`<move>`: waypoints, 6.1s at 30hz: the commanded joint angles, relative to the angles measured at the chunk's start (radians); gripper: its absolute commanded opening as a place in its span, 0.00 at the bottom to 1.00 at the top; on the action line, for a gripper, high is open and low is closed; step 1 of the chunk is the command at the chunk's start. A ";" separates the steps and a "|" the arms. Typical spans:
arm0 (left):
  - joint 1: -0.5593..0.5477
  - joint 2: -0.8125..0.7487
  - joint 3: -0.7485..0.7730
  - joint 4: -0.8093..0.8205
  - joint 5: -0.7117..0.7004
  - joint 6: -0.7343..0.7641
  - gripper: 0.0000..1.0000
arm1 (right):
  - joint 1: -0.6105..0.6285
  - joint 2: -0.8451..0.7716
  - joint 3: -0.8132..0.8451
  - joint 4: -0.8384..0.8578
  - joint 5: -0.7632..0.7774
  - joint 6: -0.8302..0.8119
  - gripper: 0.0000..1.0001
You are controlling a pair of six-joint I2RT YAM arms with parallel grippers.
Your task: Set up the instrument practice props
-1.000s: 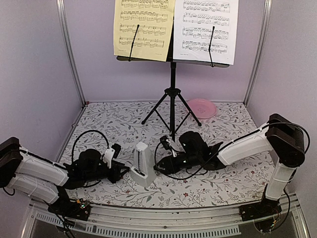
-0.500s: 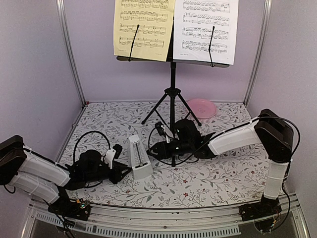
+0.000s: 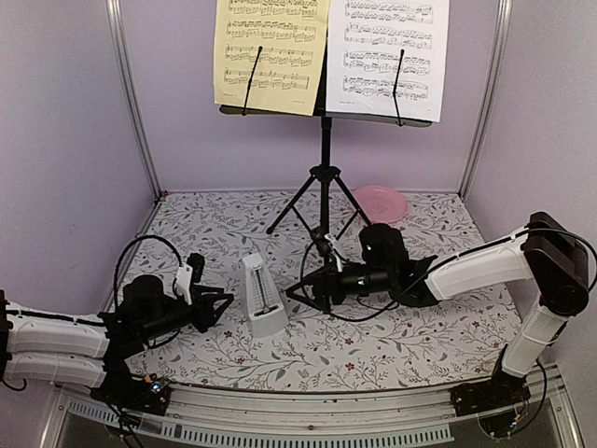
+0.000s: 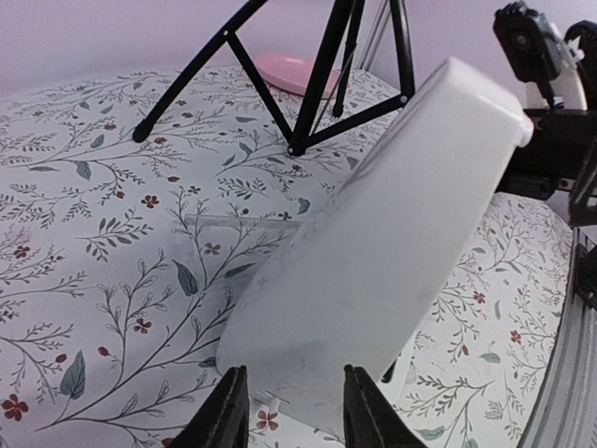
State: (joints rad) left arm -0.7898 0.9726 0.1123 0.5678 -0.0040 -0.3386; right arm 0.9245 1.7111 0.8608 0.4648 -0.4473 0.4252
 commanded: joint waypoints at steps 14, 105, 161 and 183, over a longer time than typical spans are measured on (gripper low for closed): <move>0.035 0.162 0.111 -0.047 0.067 0.064 0.36 | 0.064 0.096 0.234 -0.035 -0.047 -0.096 0.99; 0.034 0.210 0.123 -0.028 0.074 0.055 0.36 | 0.081 0.103 0.300 -0.181 0.202 -0.041 0.94; 0.099 0.162 0.154 -0.141 0.024 0.069 0.35 | -0.157 -0.316 0.023 -0.338 0.390 -0.148 0.85; 0.373 -0.060 0.269 -0.380 0.198 -0.003 0.57 | -0.284 -0.500 -0.140 -0.300 0.217 -0.148 0.93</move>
State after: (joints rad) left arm -0.4526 0.9226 0.3264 0.2558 0.1333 -0.3248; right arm 0.6731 1.2503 0.7502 0.1368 -0.1738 0.2832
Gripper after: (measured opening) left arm 0.525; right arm 0.914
